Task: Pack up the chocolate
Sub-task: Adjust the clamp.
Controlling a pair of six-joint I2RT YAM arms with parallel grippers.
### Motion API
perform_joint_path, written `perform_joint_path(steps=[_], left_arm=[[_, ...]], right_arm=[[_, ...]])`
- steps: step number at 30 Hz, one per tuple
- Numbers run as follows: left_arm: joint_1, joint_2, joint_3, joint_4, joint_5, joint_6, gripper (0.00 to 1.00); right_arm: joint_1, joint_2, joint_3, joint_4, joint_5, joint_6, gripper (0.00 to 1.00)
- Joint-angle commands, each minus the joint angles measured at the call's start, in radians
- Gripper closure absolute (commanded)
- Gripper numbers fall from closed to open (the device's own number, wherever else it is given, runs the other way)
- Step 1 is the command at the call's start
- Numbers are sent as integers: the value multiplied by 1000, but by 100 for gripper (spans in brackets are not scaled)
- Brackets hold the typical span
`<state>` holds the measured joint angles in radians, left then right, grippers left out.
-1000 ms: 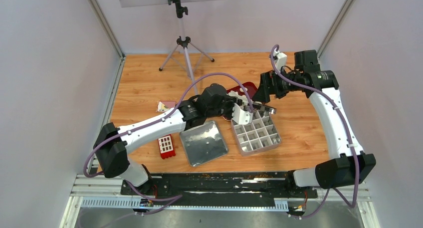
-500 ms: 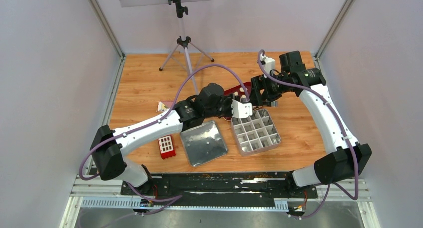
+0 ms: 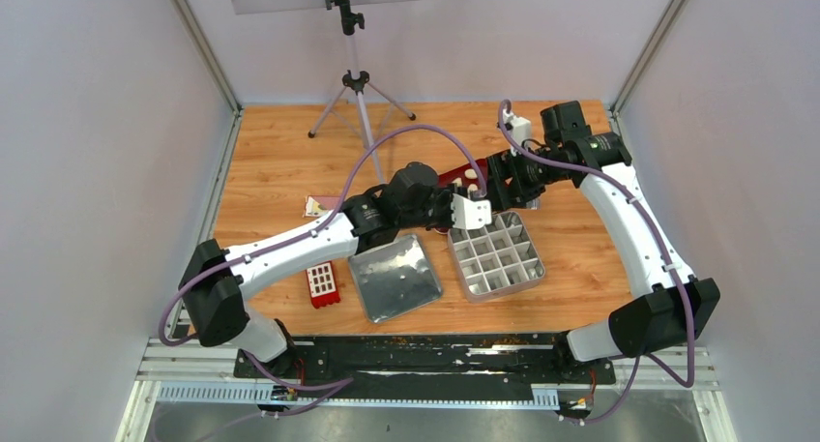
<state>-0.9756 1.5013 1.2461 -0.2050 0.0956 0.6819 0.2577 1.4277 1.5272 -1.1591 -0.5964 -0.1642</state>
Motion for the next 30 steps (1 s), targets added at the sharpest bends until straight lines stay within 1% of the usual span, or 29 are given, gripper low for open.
perform_joint_path(steps=[1, 3, 7, 8, 14, 17, 18, 19, 22, 23, 25, 26, 27, 28, 29, 30], left_arm=[[2, 11, 44, 67, -10, -3, 72], [3, 14, 42, 76, -18, 7, 72], [8, 23, 42, 92, -17, 13, 72], [8, 25, 42, 95, -18, 12, 72], [9, 34, 44, 107, -12, 3, 72], [12, 35, 39, 107, -13, 0, 70], [12, 36, 36, 107, -15, -4, 68], [14, 36, 33, 108, -22, -8, 65], [20, 31, 7, 139, -87, -43, 41], [25, 26, -2, 144, -108, -50, 36], [46, -5, -30, 143, -160, -64, 30], [63, -38, -55, 136, -164, -71, 28], [84, -80, -83, 119, -153, -73, 26], [106, -123, -118, 95, -131, -71, 21], [128, -179, -171, 65, -110, -62, 19], [147, -236, -220, 50, -103, -47, 18]], right_arm=[[2, -11, 6, -39, -19, -42, 23], [2, -2, 9, -50, -8, -48, 31], [2, 8, 11, -64, -12, -58, 34], [2, 11, 11, -64, -19, -58, 36], [2, 20, 9, -51, -26, -50, 51], [2, 16, 8, -29, -16, -37, 61], [2, 16, 8, -23, -13, -34, 62], [2, 16, 9, -18, -13, -32, 64], [2, 16, 8, -2, 7, -34, 65], [1, 16, 10, 1, 20, -40, 66], [-4, 22, 16, 7, 57, -62, 68], [-10, 27, 23, 10, 76, -76, 69], [-19, 33, 30, 13, 95, -88, 70], [-29, 42, 37, 18, 112, -100, 70], [-39, 52, 45, 23, 123, -114, 69], [-46, 67, 55, 25, 141, -131, 66]])
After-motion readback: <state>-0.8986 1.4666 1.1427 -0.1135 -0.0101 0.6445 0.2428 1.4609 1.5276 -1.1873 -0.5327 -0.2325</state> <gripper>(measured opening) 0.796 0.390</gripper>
